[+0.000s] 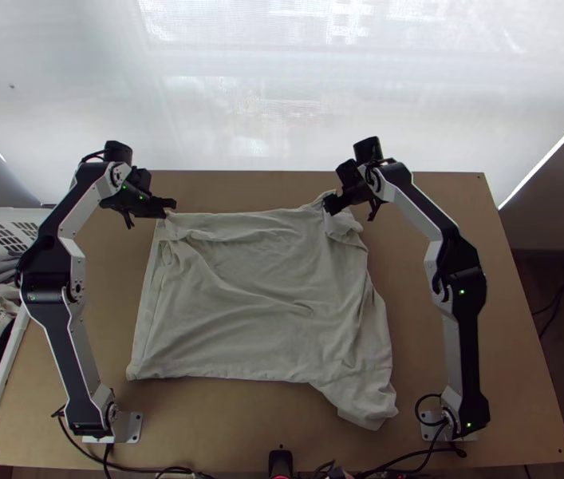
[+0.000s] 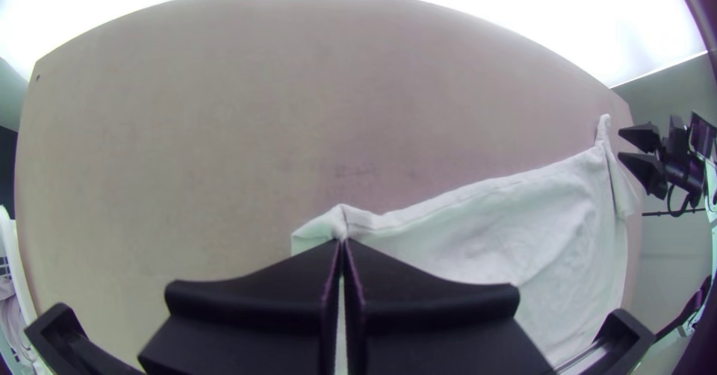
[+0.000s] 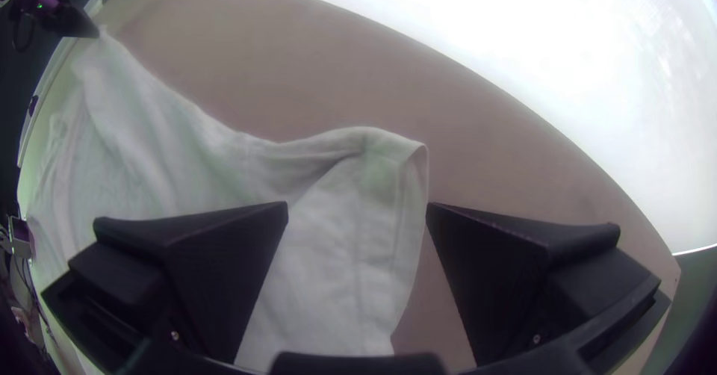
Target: Fold the t-shirt
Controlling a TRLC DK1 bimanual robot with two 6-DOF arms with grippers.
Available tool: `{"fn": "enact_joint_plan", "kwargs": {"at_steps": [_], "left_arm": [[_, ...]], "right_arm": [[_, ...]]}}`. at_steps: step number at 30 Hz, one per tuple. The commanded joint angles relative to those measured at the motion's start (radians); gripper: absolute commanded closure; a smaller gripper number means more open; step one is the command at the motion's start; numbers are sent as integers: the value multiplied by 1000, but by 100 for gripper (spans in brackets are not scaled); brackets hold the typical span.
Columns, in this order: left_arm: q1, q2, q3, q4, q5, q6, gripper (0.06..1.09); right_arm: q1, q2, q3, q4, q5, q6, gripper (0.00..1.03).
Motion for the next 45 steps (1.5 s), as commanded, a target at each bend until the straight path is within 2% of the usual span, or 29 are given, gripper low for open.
{"fn": "enact_joint_plan", "kwargs": {"at_steps": [1,3,7,13,15,16,27,40,45], "left_arm": [[-6,-7,-14,-3,1,4,105],[-6,-7,-17,-3,0,4,105],[-6,-10,-23,-3,0,6,105],[-6,-15,-32,-3,0,7,105],[-6,-19,-32,-4,0,7,105],[-6,-19,-32,-4,0,7,105],[-1,-33,-14,13,1,7,105],[31,-9,42,43,34,-51,105],[74,17,78,71,110,-106,105]], "right_arm": [[-2,125,127,4,8,8,25],[-4,140,138,3,8,8,30],[-5,160,159,3,8,9,31],[-5,191,208,3,8,8,78],[-5,191,208,3,8,8,97],[-5,189,208,3,8,8,100],[-28,125,247,7,8,0,100],[-36,51,248,19,8,-1,100],[-37,39,248,29,8,-5,100]]}}
